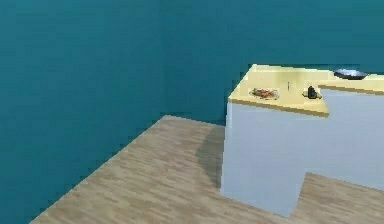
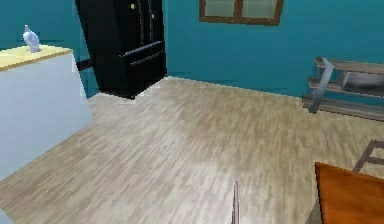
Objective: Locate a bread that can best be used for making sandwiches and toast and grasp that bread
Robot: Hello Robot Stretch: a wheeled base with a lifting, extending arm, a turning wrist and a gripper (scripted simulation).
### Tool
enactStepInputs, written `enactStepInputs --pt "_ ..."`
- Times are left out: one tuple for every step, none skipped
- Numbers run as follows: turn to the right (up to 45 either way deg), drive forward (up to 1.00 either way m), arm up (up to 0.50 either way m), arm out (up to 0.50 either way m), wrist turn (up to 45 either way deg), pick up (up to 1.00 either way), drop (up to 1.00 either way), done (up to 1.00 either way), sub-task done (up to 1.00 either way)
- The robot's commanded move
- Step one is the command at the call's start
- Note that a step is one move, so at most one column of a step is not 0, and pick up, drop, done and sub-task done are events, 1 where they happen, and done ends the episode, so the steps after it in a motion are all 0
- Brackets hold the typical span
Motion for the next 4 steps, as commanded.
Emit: enactStepInputs --pt "9.0 0.0 0.0 0.0 0.0 0.0 0.0 0.0 0.0" --pt "0.0 0.3 0.0 0.0 0.0 0.0 0.0 0.0 0.0" --pt "39.0 0.0 0.0 0.0 0.0 0.0 0.0 0.0 0.0" --pt "0.0 0.5 0.0 0.0 0.0 0.0 0.0 0.0 0.0"
